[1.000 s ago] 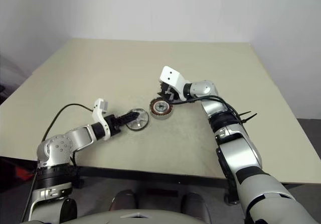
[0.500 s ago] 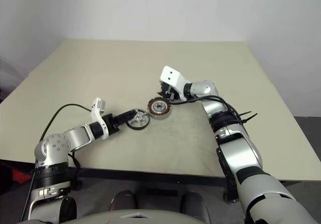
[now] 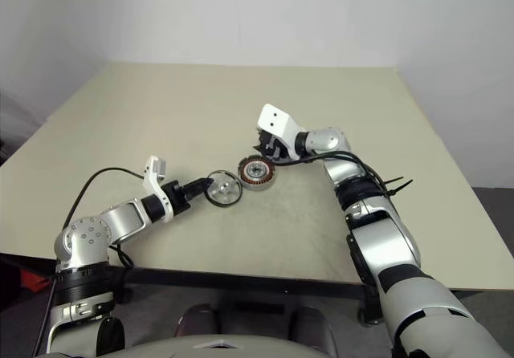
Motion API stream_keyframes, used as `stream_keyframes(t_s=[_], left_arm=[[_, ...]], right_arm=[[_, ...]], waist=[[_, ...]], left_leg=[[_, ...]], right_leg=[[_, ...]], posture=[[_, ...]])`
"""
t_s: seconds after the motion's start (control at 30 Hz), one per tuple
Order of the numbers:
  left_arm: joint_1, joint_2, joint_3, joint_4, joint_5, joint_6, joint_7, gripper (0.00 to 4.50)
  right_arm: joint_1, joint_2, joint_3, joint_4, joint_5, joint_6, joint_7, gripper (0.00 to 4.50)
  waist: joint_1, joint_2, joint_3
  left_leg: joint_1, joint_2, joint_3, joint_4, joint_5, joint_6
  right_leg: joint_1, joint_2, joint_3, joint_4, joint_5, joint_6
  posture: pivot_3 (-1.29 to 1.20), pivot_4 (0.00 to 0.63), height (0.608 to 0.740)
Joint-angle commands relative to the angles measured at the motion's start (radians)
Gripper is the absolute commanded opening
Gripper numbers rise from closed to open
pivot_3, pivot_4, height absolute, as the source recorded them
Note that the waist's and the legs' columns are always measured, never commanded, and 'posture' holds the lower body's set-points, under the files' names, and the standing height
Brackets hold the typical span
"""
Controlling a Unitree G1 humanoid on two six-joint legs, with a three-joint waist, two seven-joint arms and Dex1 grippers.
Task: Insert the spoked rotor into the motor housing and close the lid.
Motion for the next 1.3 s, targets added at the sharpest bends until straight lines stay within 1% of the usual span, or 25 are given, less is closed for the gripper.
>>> stream_keyframes(t_s=[0.03, 0.17, 0.23, 0.3, 0.4, 0.5, 0.7, 0.83, 0.97, 1.03, 1.17, 1.3], left_arm=[[-0.009, 0.006, 0.006, -0.016, -0.027, -0.006, -0.006, 1.09], [-0.011, 0.004, 0.043, -0.028, -0.078, 0.008, -0.002, 1.09], [-0.01, 0.007, 0.062, -0.037, -0.113, 0.023, 0.009, 1.09], [-0.007, 0.014, 0.077, -0.049, -0.145, 0.042, 0.022, 1.09], [-0.01, 0.017, 0.1, -0.06, -0.195, 0.065, 0.044, 1.09], [-0.033, 0.011, 0.12, -0.05, -0.255, 0.079, 0.066, 1.09], [-0.078, -0.01, 0.115, -0.005, -0.324, 0.07, 0.108, 1.09], [-0.104, -0.017, 0.092, 0.026, -0.322, 0.058, 0.129, 1.09], [-0.077, -0.005, 0.095, 0.001, -0.349, 0.066, 0.145, 1.09], [-0.044, 0.006, 0.114, -0.027, -0.395, 0.08, 0.158, 1.09], [0.065, 0.067, 0.141, -0.086, -0.47, 0.095, 0.184, 1.09], [0.13, 0.113, 0.155, -0.112, -0.488, 0.05, 0.205, 1.09]], right_arm=[[-0.028, -0.017, -0.029, -0.035, 0.026, -0.013, 0.014, 1.99], [-0.008, -0.04, -0.05, -0.086, 0.078, 0.015, 0.088, 1.99], [0.012, -0.066, -0.069, -0.129, 0.12, 0.041, 0.146, 1.99], [0.022, -0.094, -0.087, -0.146, 0.14, 0.06, 0.169, 1.99], [0.026, -0.136, -0.1, -0.134, 0.144, 0.068, 0.175, 1.99], [0.034, -0.186, -0.096, -0.102, 0.116, 0.053, 0.174, 1.99], [0.056, -0.248, -0.087, -0.076, 0.088, 0.041, 0.167, 1.99], [0.065, -0.268, -0.093, -0.086, 0.082, 0.048, 0.162, 1.99], [0.07, -0.266, -0.095, -0.102, 0.085, 0.06, 0.157, 1.99], [0.074, -0.263, -0.095, -0.111, 0.086, 0.066, 0.152, 1.99], [0.08, -0.257, -0.09, -0.119, 0.083, 0.072, 0.145, 1.99], [0.071, -0.245, -0.083, -0.114, 0.08, 0.075, 0.142, 1.99]], waist=[[0.0, 0.0, 0.0], [0.0, 0.0, 0.0], [0.001, 0.0, 0.0], [0.001, 0.0, 0.0], [0.001, 0.0, 0.0], [0.002, 0.0, 0.0], [0.002, 0.0, 0.0], [0.001, -0.001, 0.0], [0.0, -0.001, 0.0], [0.0, -0.001, 0.0], [0.0, -0.001, 0.0], [0.002, -0.001, 0.001]], left_leg=[[0.0, 0.0, 0.0, 0.0, 0.0, 0.0], [0.0, 0.0, 0.0, 0.0, 0.0, 0.0], [0.0, 0.0, 0.0, 0.0, 0.0, 0.0], [-0.001, 0.0, 0.0, 0.0, 0.0, 0.0], [-0.001, 0.0, 0.0, 0.0, 0.0, 0.001], [0.0, 0.0, 0.0, 0.0, 0.0, 0.001], [-0.001, 0.0, 0.0, 0.001, 0.0, 0.001], [-0.001, 0.0, 0.0, 0.001, 0.0, 0.001], [-0.002, 0.0, 0.0, 0.001, 0.0, 0.001], [-0.002, 0.0, 0.0, 0.001, 0.0, 0.001], [-0.003, 0.0, 0.0, 0.0, 0.0, 0.001], [-0.001, 0.001, 0.0, 0.001, 0.0, 0.001]], right_leg=[[0.0, 0.0, 0.0, 0.0, 0.0, 0.0], [0.0, 0.0, 0.0, 0.0, 0.0, 0.0], [0.0, 0.0, 0.0, 0.0, 0.0, 0.0], [0.0, 0.0, 0.0, -0.001, 0.0, 0.0], [0.0, 0.0, 0.0, -0.001, 0.0, 0.0], [0.0, 0.0, 0.0, 0.0, 0.0, 0.0], [0.0, 0.0, 0.0, 0.0, 0.0, 0.0], [0.0, 0.0, 0.0, 0.0, 0.0, 0.0], [0.0, 0.001, 0.0, 0.0, 0.0, 0.0], [0.0, 0.001, 0.0, 0.0, 0.0, 0.0], [0.0, 0.001, 0.0, -0.001, 0.0, 0.0], [0.0, 0.001, 0.0, 0.0, 0.0, 0.0]], posture=[[0.0, 0.0, 0.74], [0.0, 0.0, 0.74], [0.0, 0.0, 0.74], [0.0, 0.0, 0.74], [0.0, 0.0, 0.74], [0.0, 0.0, 0.74], [0.0, 0.0, 0.74], [0.0, 0.0, 0.74], [0.0, 0.0, 0.74], [0.0, 0.0, 0.74], [0.0, 0.0, 0.74], [0.0, 0.0, 0.74]])
